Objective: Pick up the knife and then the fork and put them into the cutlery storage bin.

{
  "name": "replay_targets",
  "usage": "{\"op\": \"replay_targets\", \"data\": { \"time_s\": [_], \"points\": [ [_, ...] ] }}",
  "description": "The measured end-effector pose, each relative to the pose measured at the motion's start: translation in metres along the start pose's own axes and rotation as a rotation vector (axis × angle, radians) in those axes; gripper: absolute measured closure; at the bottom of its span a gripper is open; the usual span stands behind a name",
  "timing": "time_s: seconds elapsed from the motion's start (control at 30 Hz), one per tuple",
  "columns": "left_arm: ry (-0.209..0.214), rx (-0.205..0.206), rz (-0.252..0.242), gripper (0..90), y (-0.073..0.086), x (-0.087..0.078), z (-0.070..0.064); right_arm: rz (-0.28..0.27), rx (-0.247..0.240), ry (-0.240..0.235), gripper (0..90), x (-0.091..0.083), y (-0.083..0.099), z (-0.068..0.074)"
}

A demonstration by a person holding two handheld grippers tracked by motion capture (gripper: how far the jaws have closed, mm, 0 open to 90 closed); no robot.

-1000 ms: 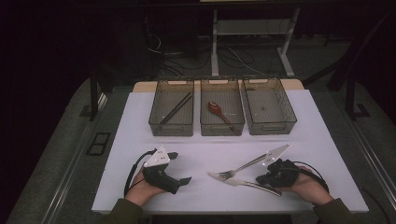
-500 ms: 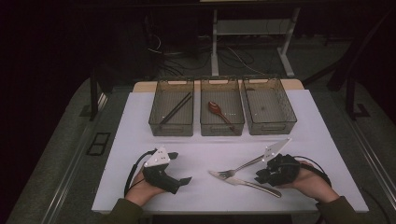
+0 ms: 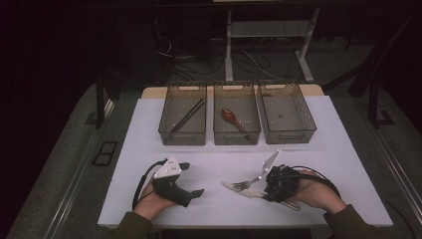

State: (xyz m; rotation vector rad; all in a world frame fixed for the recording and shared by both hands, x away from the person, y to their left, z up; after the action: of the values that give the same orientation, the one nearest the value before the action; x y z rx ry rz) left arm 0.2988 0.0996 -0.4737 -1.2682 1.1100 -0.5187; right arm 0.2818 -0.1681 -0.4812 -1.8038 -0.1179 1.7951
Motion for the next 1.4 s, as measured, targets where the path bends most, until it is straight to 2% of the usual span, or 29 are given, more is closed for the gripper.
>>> {"op": "replay_targets", "data": {
  "time_s": [0.3, 0.5, 0.8, 1.07, 1.23, 1.3, 1.4],
  "points": [
    [0.001, -0.001, 0.001, 0.0, 0.0, 0.0, 0.0, 0.109, -0.045, 0.025, 75.7, 0.009, -0.002, 0.001],
    [0.0, 0.0, -0.001, 0.0, 0.0, 0.001, 0.0, 0.186, -0.079, 0.064, 78.3, 0.012, -0.007, 0.004],
    [0.001, -0.001, 0.0, 0.0, 0.0, 0.0, 0.0, 0.153, -0.094, 0.047, 78.9, 0.01, -0.006, 0.003],
    [0.002, 0.001, 0.001, 0.0, 0.0, 0.0, 0.0, 0.124, -0.114, 0.0, 78.9, 0.008, -0.003, 0.007],
    [0.001, 0.001, 0.0, 0.0, 0.0, 0.0, 0.0, 0.082, -0.117, -0.032, 78.9, 0.005, -0.005, 0.01],
    [0.002, 0.002, 0.0, 0.0, 0.0, 0.0, 0.0, 0.059, -0.109, -0.035, 78.9, 0.004, -0.006, 0.01],
    [0.002, 0.0, -0.001, 0.0, 0.0, 0.0, 0.0, 0.026, -0.123, -0.039, 78.9, 0.002, -0.009, 0.01]
  ]
}}
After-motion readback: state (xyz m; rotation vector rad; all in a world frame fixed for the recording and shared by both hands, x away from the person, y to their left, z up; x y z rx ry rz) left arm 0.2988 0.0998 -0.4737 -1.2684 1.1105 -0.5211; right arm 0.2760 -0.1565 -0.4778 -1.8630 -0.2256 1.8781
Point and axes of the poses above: each handheld gripper's, and its own axes: x roughly forward along the jaws, y roughly out of its underside, z roughly to its left, the point moved 7 cm from there along x, roughly forward along the jaws, and after that the axes turned 10 degrees about -z, right-handed, at the moved point
